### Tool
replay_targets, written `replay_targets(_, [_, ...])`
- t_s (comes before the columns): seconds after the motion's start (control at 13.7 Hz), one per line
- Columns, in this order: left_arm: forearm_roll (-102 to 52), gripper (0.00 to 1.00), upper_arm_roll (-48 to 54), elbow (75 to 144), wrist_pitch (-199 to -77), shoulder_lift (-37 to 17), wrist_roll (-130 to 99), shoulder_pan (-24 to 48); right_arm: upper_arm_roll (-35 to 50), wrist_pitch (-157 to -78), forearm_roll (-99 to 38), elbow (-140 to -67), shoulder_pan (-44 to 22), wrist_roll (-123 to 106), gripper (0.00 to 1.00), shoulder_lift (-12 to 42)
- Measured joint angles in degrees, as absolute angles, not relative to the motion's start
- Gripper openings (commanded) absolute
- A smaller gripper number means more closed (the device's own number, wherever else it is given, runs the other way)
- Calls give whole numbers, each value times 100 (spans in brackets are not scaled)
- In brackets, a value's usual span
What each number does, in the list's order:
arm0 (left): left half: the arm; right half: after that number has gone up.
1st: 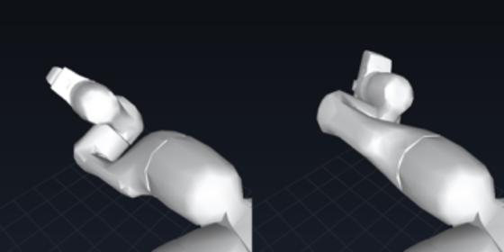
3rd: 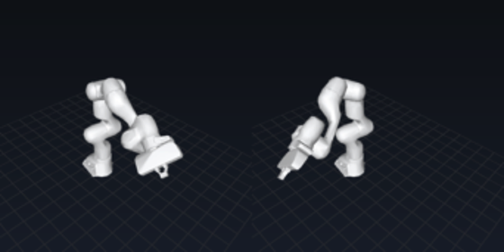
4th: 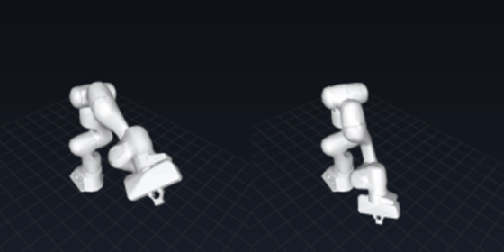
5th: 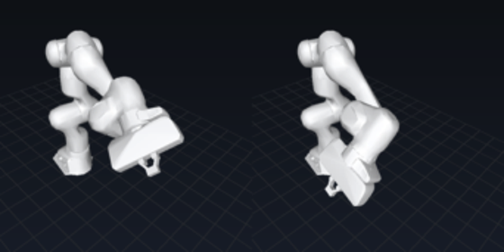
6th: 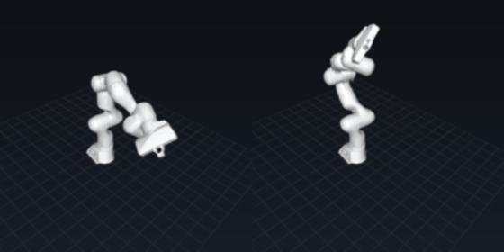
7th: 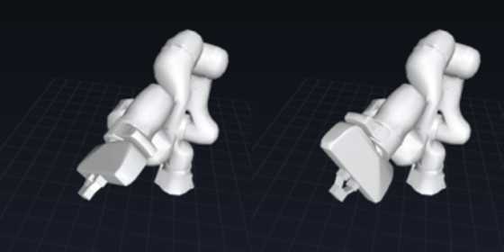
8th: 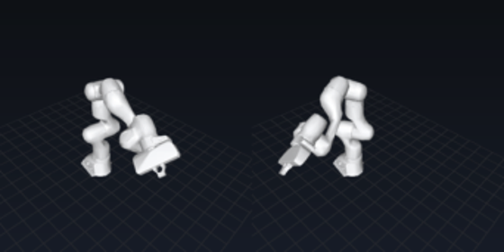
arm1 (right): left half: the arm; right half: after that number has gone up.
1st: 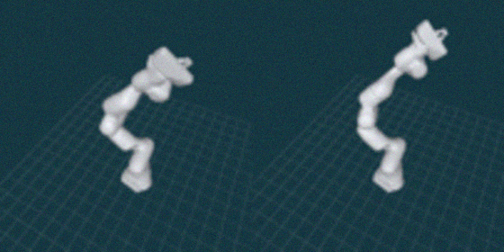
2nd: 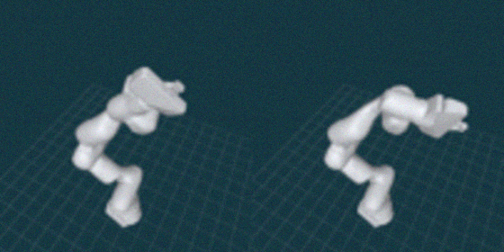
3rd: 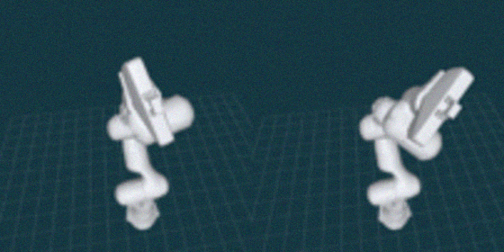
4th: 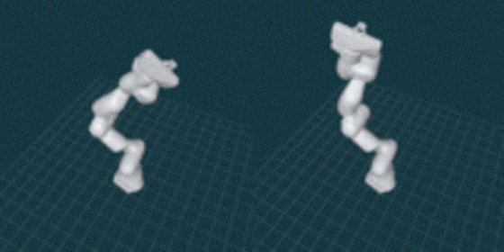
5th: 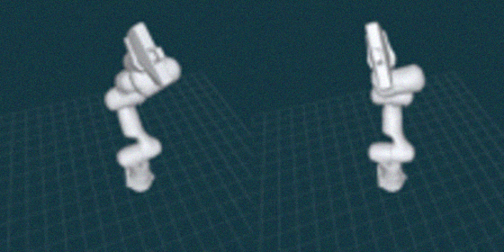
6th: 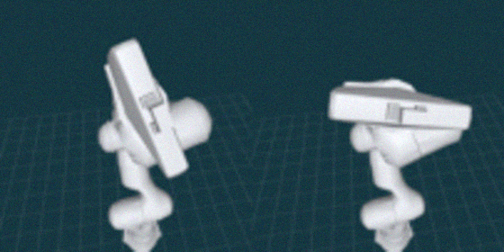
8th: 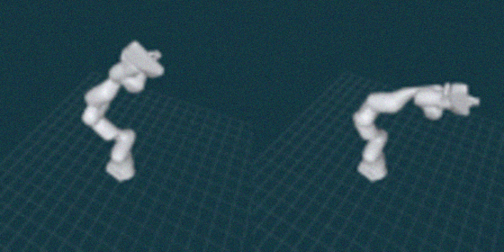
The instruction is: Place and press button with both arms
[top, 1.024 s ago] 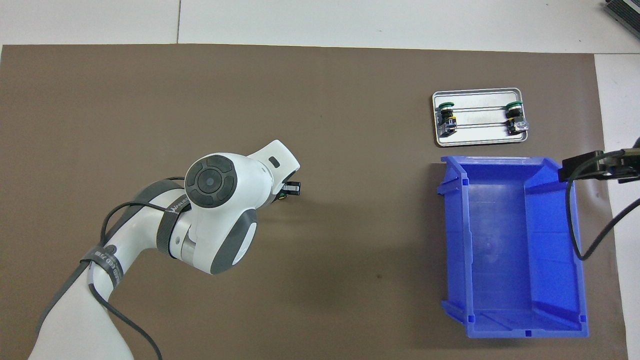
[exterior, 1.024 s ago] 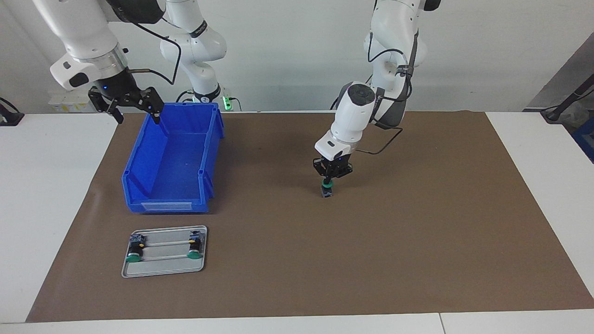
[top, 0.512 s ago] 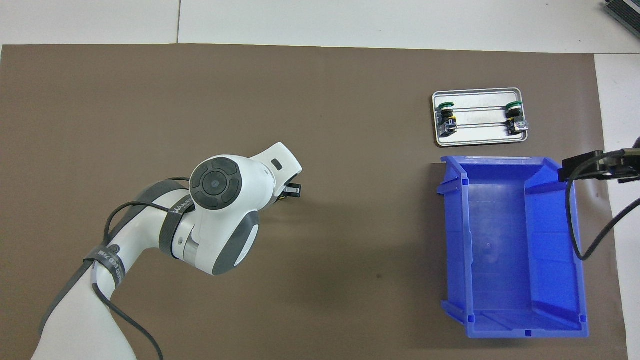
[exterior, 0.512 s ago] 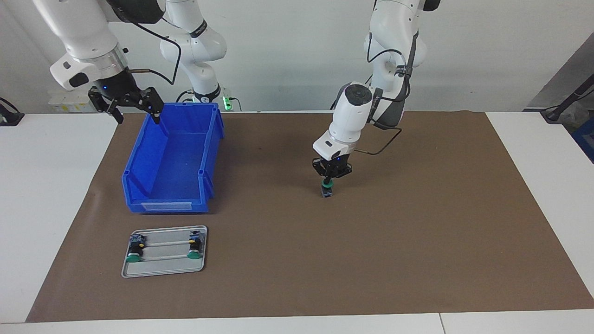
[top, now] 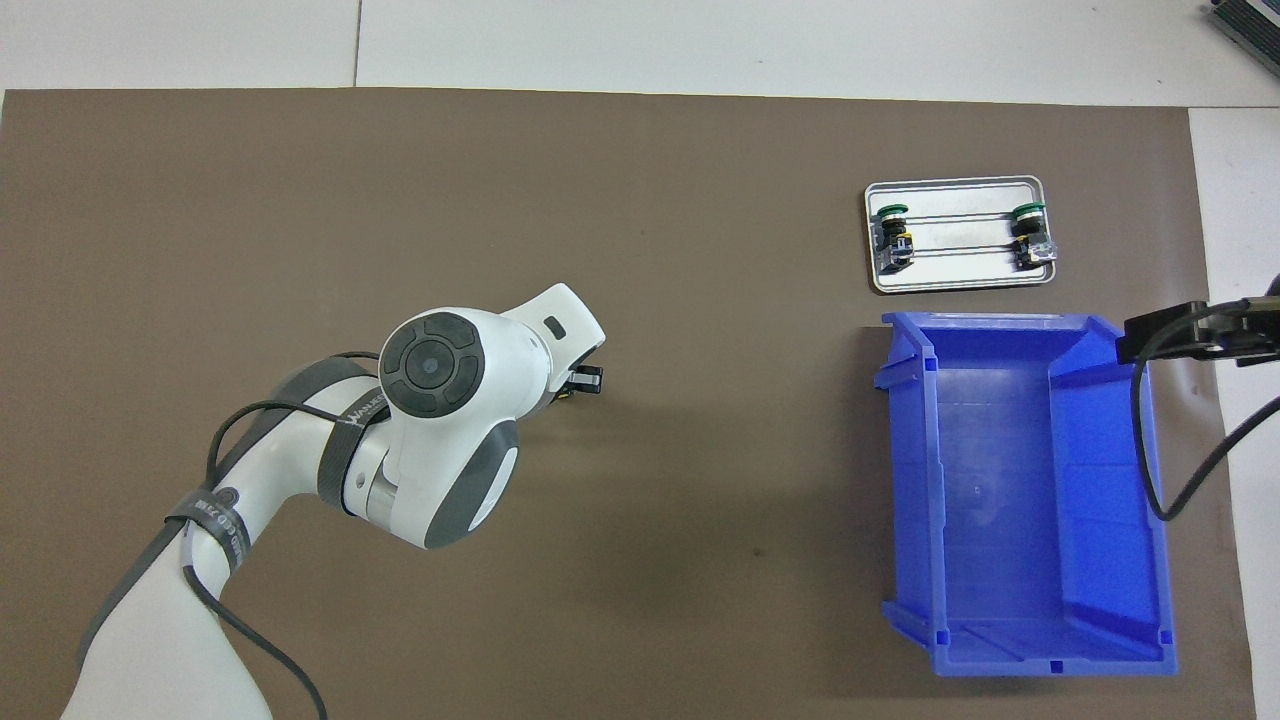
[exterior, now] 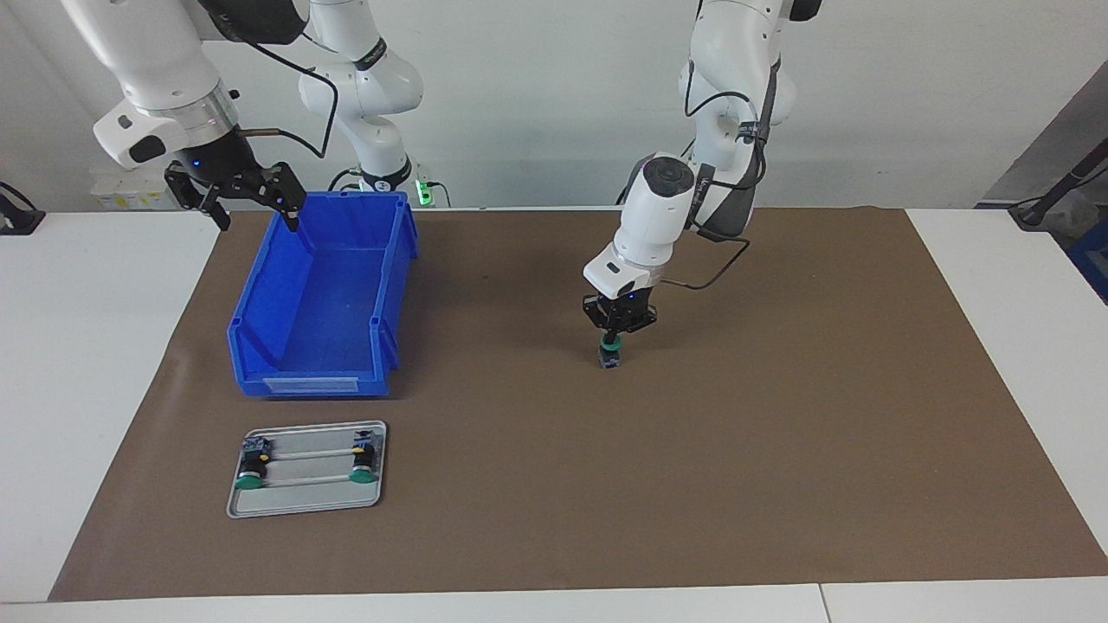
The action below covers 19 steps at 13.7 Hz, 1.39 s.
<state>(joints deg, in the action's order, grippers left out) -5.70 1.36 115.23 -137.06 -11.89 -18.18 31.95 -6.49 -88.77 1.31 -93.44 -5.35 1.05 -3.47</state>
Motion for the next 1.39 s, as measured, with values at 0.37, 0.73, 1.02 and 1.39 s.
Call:
replay_targets(0.37, [-524,9,22,10901,-12658,-1201,-1673,3018,-649,-8877,131,-9344,-535,105,100,-347])
replay_targets(0.73, [-486,10,-17,10190,-11325,-903,-730,2154,-649,-8877,131,-9344,-535,105,100,-347])
replay_targets(1.02, [-477,12,-31,10157,-10756,-471,160,1391,-649,-8877,131,-9344,-534,104,100,-347])
replay_targets(1.39, [-449,16,-38,10161,-10183,-154,913,625,-639,-9806,66,-9736,-1013,332,100,-344])
